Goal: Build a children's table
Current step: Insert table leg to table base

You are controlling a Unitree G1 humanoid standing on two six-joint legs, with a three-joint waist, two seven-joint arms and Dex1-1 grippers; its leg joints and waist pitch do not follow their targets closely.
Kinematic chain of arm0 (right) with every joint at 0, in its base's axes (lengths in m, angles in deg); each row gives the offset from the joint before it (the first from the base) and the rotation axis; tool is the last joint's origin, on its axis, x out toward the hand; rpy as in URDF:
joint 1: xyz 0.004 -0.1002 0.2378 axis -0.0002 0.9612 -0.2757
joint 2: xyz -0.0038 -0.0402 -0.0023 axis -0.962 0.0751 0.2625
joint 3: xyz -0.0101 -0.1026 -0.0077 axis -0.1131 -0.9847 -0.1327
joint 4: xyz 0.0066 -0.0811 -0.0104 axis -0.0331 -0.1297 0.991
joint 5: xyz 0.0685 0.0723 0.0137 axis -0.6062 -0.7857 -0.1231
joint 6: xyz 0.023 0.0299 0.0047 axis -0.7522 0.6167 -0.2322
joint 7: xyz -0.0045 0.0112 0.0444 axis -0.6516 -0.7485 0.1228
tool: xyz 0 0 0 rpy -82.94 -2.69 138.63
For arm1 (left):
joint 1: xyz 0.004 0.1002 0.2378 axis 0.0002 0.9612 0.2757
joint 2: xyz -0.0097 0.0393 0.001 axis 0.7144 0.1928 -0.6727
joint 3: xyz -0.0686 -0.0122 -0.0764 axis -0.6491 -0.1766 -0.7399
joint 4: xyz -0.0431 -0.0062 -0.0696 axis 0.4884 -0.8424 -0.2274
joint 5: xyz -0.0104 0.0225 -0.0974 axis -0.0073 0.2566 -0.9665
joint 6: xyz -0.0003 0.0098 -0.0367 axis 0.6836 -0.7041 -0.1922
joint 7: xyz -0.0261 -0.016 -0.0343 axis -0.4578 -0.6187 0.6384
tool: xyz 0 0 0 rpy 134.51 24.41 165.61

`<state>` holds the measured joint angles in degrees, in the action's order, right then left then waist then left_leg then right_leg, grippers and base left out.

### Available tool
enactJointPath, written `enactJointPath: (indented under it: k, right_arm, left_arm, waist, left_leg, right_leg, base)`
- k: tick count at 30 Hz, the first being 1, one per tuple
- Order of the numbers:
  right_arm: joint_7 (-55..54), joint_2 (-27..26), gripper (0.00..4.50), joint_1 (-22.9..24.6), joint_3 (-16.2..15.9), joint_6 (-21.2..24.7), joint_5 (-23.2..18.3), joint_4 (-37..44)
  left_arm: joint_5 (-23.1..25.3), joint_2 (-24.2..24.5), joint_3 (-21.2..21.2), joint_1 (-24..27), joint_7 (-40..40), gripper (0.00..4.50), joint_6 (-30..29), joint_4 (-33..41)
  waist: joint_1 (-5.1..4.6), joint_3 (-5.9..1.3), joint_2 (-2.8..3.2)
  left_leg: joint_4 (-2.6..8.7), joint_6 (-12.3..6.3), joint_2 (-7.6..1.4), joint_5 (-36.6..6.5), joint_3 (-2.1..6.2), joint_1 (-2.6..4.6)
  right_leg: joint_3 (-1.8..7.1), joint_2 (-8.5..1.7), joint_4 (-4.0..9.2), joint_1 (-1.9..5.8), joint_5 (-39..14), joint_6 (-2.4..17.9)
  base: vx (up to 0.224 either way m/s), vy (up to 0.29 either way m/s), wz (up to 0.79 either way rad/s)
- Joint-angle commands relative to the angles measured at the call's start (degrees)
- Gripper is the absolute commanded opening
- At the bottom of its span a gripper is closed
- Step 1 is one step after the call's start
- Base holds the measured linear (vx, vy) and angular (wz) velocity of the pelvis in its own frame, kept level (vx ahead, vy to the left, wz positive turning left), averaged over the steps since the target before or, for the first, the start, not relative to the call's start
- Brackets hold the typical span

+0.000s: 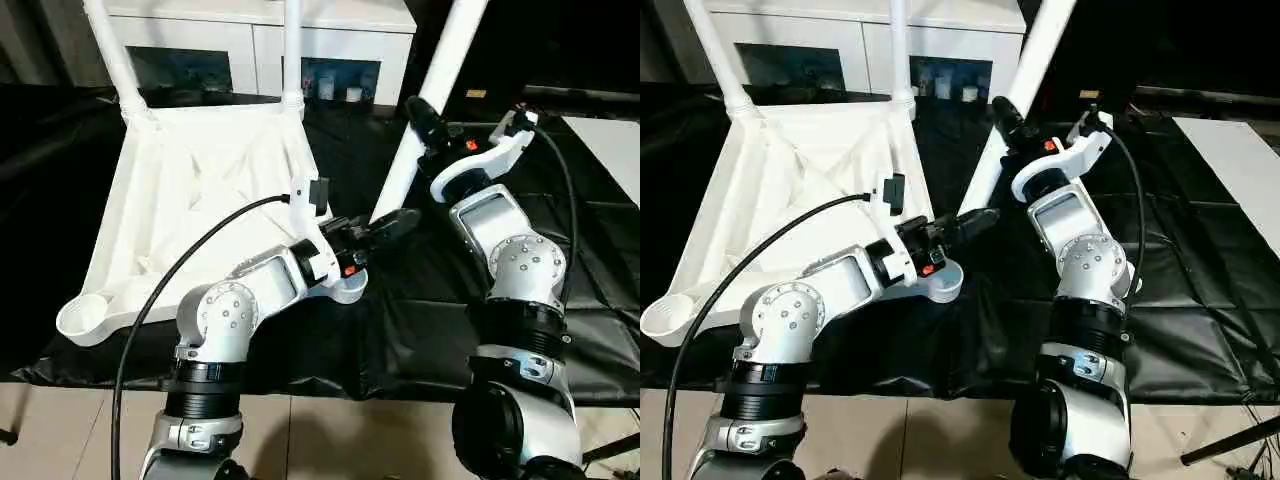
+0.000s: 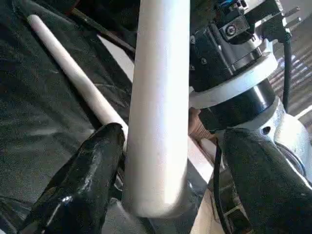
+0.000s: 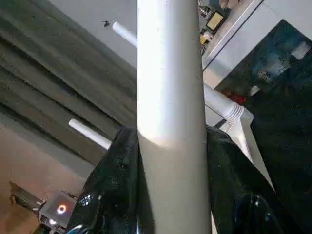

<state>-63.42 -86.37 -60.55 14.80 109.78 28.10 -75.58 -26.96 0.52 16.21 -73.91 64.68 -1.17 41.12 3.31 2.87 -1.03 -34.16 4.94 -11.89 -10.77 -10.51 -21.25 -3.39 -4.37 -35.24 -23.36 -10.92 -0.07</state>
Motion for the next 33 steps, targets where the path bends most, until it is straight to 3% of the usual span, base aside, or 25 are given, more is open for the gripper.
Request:
enactJointPath:
  k: [1, 4, 20, 24, 25, 26, 29, 33]
  right_arm:
    - [-0.7, -0.1, 1.46, -1.2, 0.1, -0.5, -0.9, 1.2]
    - [-1.1, -0.2, 1.46, -1.1, -0.6, -0.9, -1.4, 1.1]
    - [-1.4, -0.2, 1.46, -1.0, -2.1, -1.2, -2.2, 1.3]
    - [-0.8, 0.3, 1.46, -0.9, -3.4, -1.1, -0.9, 1.6]
    - [-0.8, 0.4, 2.02, -1.0, -3.6, -1.0, -0.8, 1.6]
    - [-0.4, 0.3, 2.16, -1.0, -3.7, -1.3, -0.8, 1.5]
    - [0.0, 0.1, 2.22, -0.8, -3.7, -1.5, -1.4, 1.6]
    - [0.4, 0.3, 2.69, -0.7, -4.0, -1.8, -1.8, 1.6]
  left_arm:
    - [0.4, -0.3, 0.0, -0.5, -0.5, 3.31, 0.3, -0.2]
    - [0.7, -0.2, -0.1, -0.5, -0.6, 3.2, 0.9, -0.4]
    - [-0.3, -0.2, -0.4, 0.0, -0.5, 1.69, 0.7, -0.1]
    - [-0.6, 0.4, -1.0, -0.2, -0.3, 1.44, 0.7, -0.3]
    - [-0.5, 0.5, -1.0, -0.2, -0.1, 1.4, 0.8, -0.3]
    - [-0.3, 1.0, -0.9, -0.2, 0.1, 1.39, 0.9, -0.4]
    - [-0.3, 1.3, -1.4, -0.2, 0.1, 1.38, 1.1, -0.3]
    - [-0.4, 1.9, -1.9, -0.4, 0.4, 1.38, 1.3, -0.2]
  waist:
    - [-0.01, -4.06, 0.06]
    - [-0.01, -4.05, 0.07]
    - [0.03, -4.1, -0.05]
    - [0.05, -4.16, -0.02]
    - [0.07, -4.17, 0.0]
    - [0.05, -4.17, -0.03]
    - [0.09, -4.18, -0.04]
    - [0.04, -4.18, -0.03]
  left_leg:
    - [3.52, -0.59, -0.47, -3.2, -0.09, 0.54]
    - [3.52, -0.6, -0.46, -3.0, -0.08, 0.53]
    - [3.43, -0.9, -0.44, -2.7, -0.13, 0.54]
    - [3.38, -0.88, -0.44, -2.3, -0.1, 0.55]
    - [3.38, -0.87, -0.42, -2.2, -0.09, 0.54]
    - [3.34, -0.95, -0.41, -2.1, -0.13, 0.54]
    - [3.37, -1.03, -0.43, -2.3, -0.1, 0.55]
    - [3.34, -1.06, -0.41, -2.3, -0.11, 0.54]
  right_leg:
    - [2.26, -2.27, 3.22, 3.6, -0.3, 10.0]
    - [2.24, -2.28, 3.21, 3.64, -0.2, 10.0]
    - [2.25, -2.28, 3.1, 3.66, 0.1, 10.0]
    - [2.23, -2.26, 3.03, 3.68, 0.5, 10.0]
    - [2.23, -2.27, 2.99, 3.71, 0.6, 10.0]
    - [2.26, -2.24, 2.98, 3.69, 0.9, 10.1]
    - [2.25, -2.29, 2.97, 3.72, 0.6, 10.1]
    - [2.24, -2.23, 2.95, 3.7, 0.8, 10.2]
  base:
    - [0.0, 0.0, 0.0]
    - [0.0, 0.0, 0.0]
    - [0.0, 0.0, 0.0]
    - [0.0, 0.0, 0.0]
    - [0.0, 0.0, 0.0]
    - [0.0, 0.0, 0.0]
    - [0.0, 0.0, 0.0]
    - [0.0, 0.0, 0.0]
